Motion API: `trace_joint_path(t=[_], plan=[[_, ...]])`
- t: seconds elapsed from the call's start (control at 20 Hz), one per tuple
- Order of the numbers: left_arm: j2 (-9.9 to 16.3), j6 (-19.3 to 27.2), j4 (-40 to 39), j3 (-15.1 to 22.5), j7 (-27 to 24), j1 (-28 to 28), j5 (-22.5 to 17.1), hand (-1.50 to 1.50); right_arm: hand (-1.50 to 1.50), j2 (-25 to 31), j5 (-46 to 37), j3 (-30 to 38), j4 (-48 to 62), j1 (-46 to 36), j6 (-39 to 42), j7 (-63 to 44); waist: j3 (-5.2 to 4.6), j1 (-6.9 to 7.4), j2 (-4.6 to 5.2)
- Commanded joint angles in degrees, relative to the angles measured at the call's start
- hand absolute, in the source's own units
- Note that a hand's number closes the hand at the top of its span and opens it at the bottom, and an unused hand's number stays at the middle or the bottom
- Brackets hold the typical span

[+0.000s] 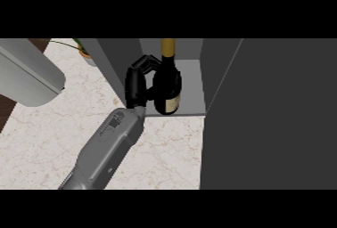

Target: Pick up the wine, place it into the cabinet and close the cabinet

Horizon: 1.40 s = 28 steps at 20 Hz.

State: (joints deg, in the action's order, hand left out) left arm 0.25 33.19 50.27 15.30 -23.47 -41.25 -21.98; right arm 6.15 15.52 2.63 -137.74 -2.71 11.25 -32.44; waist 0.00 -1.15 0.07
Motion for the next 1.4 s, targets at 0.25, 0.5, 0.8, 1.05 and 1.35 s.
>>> trace_joint_path(t=[0.25, 0.5, 0.8, 1.05, 1.35], plan=[[0.5, -3.0, -14.2, -5.0, -3.6, -10.3, -2.2, 1.50, -1.50, -1.0, 1.1, -2.1, -5.0, 0.4, -1.2, -1.7, -0.01, -0.04, 0.13], [0.5, -1.3, -20.8, -7.4, -11.8, -12.8, -0.7, 1.50, -1.50, 0.3, 5.5, 1.3, -4.2, 0.3, 0.3, -0.6, 0.00, -0.69, 0.33], [-0.2, 0.1, -27.0, -9.1, -14.5, -17.9, -3.0, 1.50, -1.50, -0.5, 2.7, -2.0, -6.4, -0.2, -1.3, -2.8, -0.03, -1.06, 0.35], [-0.2, -1.2, -30.8, -13.3, -14.8, -20.5, -4.1, 1.50, -1.50, -0.1, 2.8, -2.4, -6.2, 0.6, -0.6, -3.1, -0.03, -1.20, 0.45], [0.7, -8.0, -31.4, -17.1, -15.6, -17.9, -8.3, 1.50, -1.50, -0.8, 2.2, -1.0, -2.5, -2.5, -1.8, -1.4, -0.06, -0.75, 0.54]])
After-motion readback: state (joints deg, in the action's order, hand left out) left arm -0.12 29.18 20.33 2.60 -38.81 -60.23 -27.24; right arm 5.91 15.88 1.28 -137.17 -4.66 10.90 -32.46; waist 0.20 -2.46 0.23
